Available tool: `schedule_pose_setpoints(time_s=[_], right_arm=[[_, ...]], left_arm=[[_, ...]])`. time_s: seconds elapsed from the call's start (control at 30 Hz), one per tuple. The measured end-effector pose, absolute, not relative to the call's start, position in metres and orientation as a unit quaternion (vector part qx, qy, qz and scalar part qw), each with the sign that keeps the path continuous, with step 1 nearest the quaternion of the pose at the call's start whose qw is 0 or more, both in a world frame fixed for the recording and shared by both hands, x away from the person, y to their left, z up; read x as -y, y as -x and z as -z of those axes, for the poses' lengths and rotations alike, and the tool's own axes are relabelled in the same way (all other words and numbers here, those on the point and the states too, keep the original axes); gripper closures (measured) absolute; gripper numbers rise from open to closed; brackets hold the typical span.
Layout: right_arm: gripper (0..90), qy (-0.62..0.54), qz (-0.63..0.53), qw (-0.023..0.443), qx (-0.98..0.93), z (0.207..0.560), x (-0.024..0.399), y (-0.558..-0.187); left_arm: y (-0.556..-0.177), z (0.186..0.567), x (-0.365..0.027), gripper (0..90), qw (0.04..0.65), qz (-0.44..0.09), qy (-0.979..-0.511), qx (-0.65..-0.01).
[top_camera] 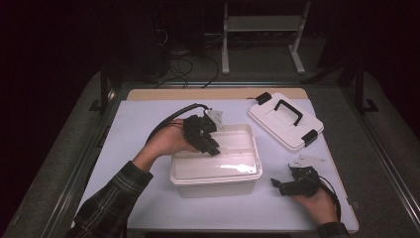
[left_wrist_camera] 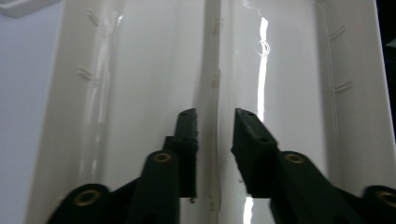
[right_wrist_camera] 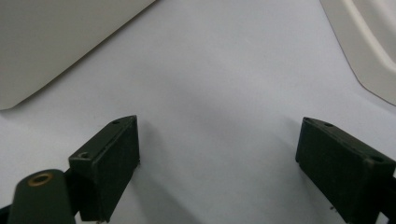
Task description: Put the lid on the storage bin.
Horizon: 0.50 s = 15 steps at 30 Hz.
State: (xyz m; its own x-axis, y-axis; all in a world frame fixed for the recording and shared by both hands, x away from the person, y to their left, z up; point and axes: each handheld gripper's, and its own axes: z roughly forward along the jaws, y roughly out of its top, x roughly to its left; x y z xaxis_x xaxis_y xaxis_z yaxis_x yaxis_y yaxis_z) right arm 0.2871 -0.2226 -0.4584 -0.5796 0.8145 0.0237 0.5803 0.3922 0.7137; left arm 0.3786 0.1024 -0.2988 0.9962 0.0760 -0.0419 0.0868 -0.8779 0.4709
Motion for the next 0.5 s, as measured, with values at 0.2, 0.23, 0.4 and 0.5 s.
schedule_pose_setpoints(time_s=[0.2,0.23,0.4,0.5], right_arm=[[12.7,-0.426,-0.349,0.169,-0.817,0.458,0.222,-0.287],[12.7,-0.426,-0.349,0.169,-0.818,0.458,0.222,-0.287],[12.7,-0.425,-0.349,0.17,-0.818,0.459,0.222,-0.287],[12.9,-0.427,-0.349,0.169,-0.817,0.458,0.222,-0.287]], left_arm=[[-0.374,0.287,-0.12,41.2,0.254,-0.001,-0.965,-0.06],[-0.373,0.285,-0.125,38.8,0.258,-0.001,-0.964,-0.064],[-0.368,0.279,-0.146,27.9,0.26,-0.013,-0.962,-0.081],[-0.364,0.277,-0.162,21.2,0.261,-0.018,-0.961,-0.094]])
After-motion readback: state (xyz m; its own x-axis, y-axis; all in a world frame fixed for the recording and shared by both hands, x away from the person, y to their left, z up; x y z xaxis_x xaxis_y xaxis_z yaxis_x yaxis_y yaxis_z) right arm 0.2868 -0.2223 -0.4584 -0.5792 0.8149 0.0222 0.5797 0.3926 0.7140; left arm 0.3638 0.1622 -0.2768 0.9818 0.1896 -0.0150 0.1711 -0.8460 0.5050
